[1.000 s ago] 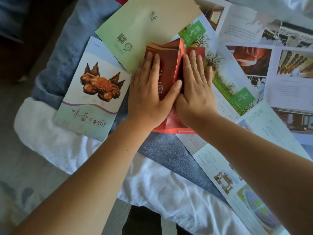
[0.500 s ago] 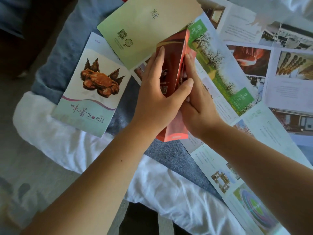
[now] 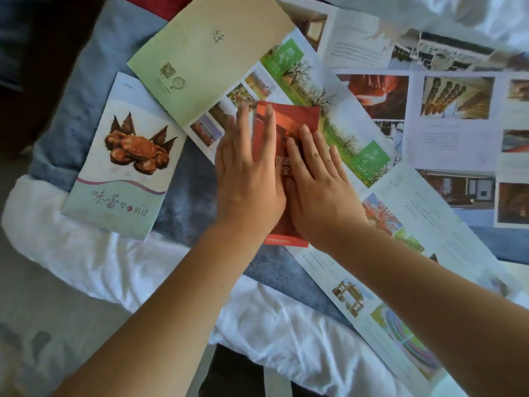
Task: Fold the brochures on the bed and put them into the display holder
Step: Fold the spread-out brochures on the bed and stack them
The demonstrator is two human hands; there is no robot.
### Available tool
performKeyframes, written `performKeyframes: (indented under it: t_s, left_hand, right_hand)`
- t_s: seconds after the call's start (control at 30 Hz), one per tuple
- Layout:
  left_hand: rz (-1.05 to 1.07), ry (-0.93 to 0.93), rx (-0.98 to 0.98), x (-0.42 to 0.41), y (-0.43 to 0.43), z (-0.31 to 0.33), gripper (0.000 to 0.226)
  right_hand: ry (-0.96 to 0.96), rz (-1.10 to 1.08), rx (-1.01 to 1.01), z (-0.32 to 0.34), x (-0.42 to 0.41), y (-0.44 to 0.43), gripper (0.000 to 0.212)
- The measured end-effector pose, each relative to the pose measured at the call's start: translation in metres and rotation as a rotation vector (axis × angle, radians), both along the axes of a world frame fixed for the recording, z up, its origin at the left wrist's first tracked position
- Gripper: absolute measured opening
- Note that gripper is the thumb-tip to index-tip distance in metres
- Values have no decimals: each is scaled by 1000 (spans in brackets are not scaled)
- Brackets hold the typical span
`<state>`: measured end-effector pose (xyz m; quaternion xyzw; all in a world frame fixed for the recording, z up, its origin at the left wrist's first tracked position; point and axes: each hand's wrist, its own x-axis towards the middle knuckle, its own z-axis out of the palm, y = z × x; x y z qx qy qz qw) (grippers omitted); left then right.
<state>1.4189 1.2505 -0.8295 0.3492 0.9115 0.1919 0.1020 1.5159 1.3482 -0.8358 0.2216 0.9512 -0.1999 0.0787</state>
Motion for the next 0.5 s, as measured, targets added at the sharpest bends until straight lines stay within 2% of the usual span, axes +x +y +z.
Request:
performKeyframes:
  t_s: [0.03,0.1,0.3,0.4,0.5]
  left_hand:
    - [-46,86,-103,5,-2,-9,64]
    - [-109,141,-171,11,-6,-26,58]
    - [-117,214,-125,9,-6,-41,56]
    - [-144,112,-33,9,-7,-34,52]
    - [-93,-120,254,6,-10,-23,41]
  right_hand:
    - [-9,21,60,-6,5,-1,59]
    - [22,17,123,-14,12,-5,59]
    - [84,-33,202,-26,10,-10,57]
    - [67,-90,205,-24,11,-9,61]
    - [40,-81,200,-21,10,-10,65]
